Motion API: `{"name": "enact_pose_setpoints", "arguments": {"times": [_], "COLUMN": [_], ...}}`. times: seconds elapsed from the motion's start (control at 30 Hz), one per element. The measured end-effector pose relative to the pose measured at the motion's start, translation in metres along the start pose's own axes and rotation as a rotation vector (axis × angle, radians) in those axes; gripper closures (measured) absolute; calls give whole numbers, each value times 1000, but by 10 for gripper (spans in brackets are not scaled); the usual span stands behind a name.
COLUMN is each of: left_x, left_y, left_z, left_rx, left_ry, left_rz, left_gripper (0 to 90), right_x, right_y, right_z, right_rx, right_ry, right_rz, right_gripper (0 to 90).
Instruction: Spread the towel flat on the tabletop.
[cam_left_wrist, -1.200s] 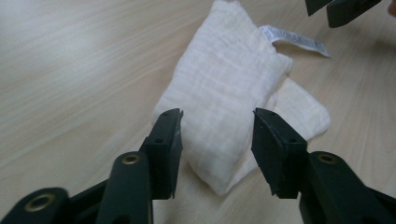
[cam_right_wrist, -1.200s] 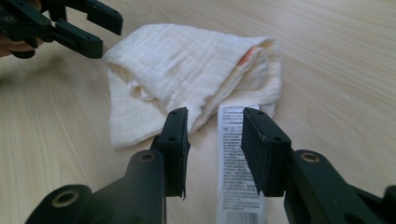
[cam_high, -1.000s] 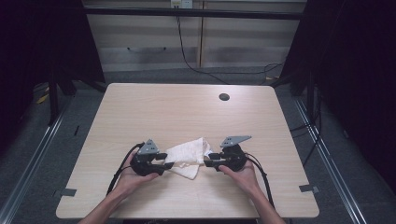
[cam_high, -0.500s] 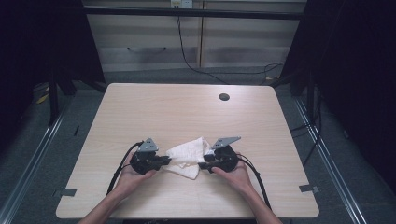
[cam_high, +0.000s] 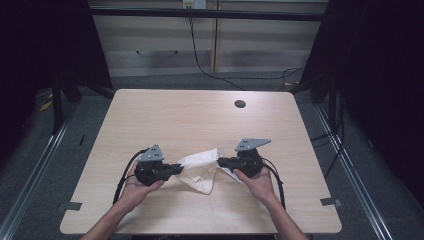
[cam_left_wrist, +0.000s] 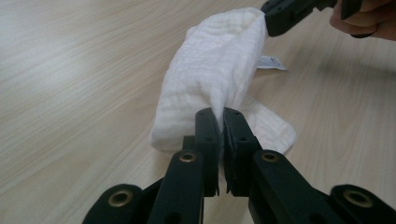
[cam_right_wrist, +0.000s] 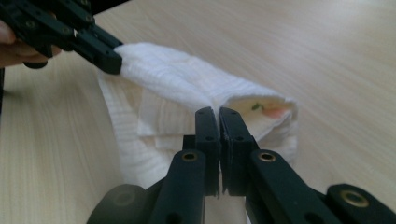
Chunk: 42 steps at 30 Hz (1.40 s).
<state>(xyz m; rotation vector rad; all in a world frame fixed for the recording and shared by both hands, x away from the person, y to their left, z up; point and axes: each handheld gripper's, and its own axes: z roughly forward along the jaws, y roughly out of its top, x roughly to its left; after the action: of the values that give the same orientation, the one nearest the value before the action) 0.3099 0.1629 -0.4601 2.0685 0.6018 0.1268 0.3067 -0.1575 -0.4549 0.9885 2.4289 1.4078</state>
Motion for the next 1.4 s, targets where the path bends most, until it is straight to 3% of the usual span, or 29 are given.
{"name": "enact_pose_setpoints", "arguments": {"times": [0.2, 0.33, 0.43, 0.5, 0.63, 0.77, 0.9, 1.07, 1.23, 1.4], "left_x": [1, 4, 9, 13, 22, 33, 39, 41, 46, 49], "left_y": [0, -4, -9, -13, -20, -25, -27, -27, -28, -29], "left_z": [-2, -1, 0, -1, -2, -3, -3, -2, 1, 1], "left_rx": [-4, 13, 32, 44, 48, 53, 57, 50, 55, 47], "left_ry": [-5, -2, 6, 12, 34, 54, 75, 82, 86, 94], "left_rz": [-10, -22, -32, -44, -89, -131, -162, -173, -195, -205], "left_gripper": [857, 854, 852, 847, 820, 806, 766, 799, 790, 787], "right_x": [0, -1, -8, -15, -28, -37, -41, -43, -43, -35], "right_y": [31, 52, 56, 53, 41, 30, 18, -2, -18, -22], "right_z": [-4, 13, 33, 48, 66, 58, 43, 30, 34, 45], "right_rx": [-60, -40, -33, -18, 25, 2, 5, 31, 80, 119], "right_ry": [1, 4, 19, 23, 33, 22, -1, -19, -14, 21], "right_rz": [-28, -48, -33, -9, 38, 86, 98, 98, 117, 97], "right_gripper": [869, 867, 861, 843, 721, 647, 634, 644, 643, 598]}}
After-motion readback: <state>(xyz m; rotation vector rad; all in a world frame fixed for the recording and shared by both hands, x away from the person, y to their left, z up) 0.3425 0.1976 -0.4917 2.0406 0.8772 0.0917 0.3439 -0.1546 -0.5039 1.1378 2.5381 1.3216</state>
